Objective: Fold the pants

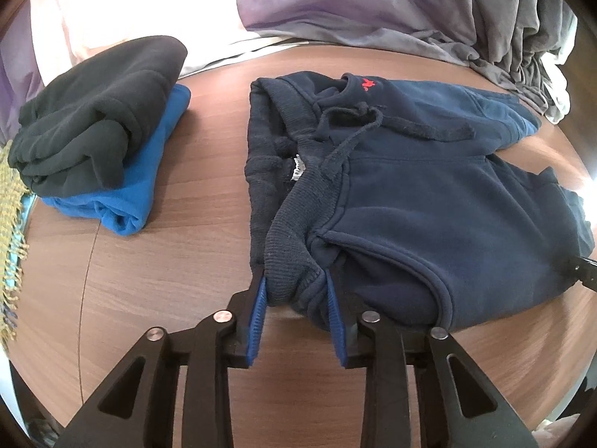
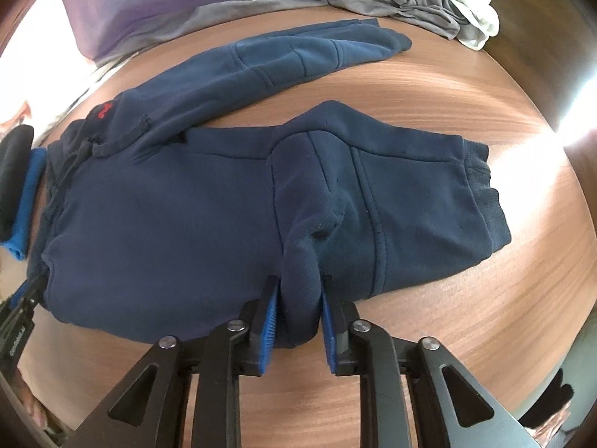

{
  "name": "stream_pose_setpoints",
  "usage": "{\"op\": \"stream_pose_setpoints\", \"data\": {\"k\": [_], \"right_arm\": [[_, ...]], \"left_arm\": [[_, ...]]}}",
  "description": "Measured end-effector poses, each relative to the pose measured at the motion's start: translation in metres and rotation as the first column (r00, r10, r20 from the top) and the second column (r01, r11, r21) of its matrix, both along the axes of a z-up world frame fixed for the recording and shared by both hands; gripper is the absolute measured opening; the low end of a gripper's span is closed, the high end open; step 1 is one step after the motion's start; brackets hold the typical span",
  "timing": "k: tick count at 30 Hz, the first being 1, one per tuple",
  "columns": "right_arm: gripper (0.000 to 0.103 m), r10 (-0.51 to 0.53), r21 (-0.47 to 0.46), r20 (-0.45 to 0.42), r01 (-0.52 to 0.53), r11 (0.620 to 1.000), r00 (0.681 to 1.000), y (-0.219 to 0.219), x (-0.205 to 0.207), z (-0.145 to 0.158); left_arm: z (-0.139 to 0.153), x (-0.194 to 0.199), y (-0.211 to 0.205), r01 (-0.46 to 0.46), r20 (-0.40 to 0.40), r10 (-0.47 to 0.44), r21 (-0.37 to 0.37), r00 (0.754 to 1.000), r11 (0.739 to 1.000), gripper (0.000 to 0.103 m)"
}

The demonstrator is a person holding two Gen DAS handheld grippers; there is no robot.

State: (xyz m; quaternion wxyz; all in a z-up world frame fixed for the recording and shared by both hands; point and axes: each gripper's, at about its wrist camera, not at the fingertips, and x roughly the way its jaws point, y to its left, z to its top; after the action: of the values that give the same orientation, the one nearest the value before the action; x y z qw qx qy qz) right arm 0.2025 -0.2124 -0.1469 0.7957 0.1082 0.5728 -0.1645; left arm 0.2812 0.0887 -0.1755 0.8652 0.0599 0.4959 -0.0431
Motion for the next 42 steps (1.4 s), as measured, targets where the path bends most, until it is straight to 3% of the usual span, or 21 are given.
{"op": "stream_pose_setpoints", "data": {"k": [2,3,4,7,11,15,19,24,36,42], "right_arm": [[0.049,-0.011,-0.025,0.002,0.011,1.000,1.000,0.000,-0.003,0.004],[0.052,-0.016,-0.048,0.009,0.017,0.999,1.000,0.001,-0.006,0.008],[0.054,-0.020,-0.066,0.023,0.021,0.998,1.000,0.003,-0.008,0.012],[0.054,-0.012,-0.101,0.068,0.019,0.995,0.998,0.005,-0.016,0.025],[0.054,-0.018,-0.106,0.137,0.033,0.994,0.990,0.000,-0.027,0.043],[0.054,-0.062,-0.112,0.203,0.086,0.990,0.977,-0.025,-0.042,0.055],[0.054,-0.085,-0.136,0.228,0.118,0.984,0.970,-0.056,-0.053,0.055],[0.054,-0.146,-0.103,0.224,0.172,0.980,0.964,-0.102,-0.061,0.046],[0.054,-0.100,-0.069,0.182,0.114,0.991,0.978,-0.139,-0.054,0.020],[0.038,-0.060,-0.056,0.168,0.071,0.996,0.984,-0.140,-0.051,0.015]], "left_arm": [[0.001,-0.001,0.001,-0.006,0.006,0.006,-0.002,1.000,1.000,0.045],[0.003,-0.003,0.002,-0.007,0.017,0.007,-0.006,1.000,1.000,0.047],[0.008,-0.006,0.002,-0.003,0.040,0.004,-0.010,0.999,1.000,0.049],[0.026,-0.019,-0.001,-0.014,0.129,0.011,0.026,0.992,1.000,0.068],[0.050,-0.035,-0.011,0.012,0.235,-0.025,0.056,0.972,0.998,0.069],[0.057,-0.046,-0.042,0.099,0.275,-0.109,0.049,0.955,0.994,0.069],[0.047,-0.048,-0.081,0.162,0.245,-0.171,0.054,0.954,0.985,0.069],[0.031,-0.047,-0.121,0.197,0.200,-0.208,0.072,0.957,0.978,0.069],[0.002,-0.041,-0.151,0.129,0.104,-0.134,0.051,0.986,0.990,0.069],[-0.006,-0.039,-0.155,0.105,0.090,-0.111,0.067,0.990,0.992,0.069]]}}
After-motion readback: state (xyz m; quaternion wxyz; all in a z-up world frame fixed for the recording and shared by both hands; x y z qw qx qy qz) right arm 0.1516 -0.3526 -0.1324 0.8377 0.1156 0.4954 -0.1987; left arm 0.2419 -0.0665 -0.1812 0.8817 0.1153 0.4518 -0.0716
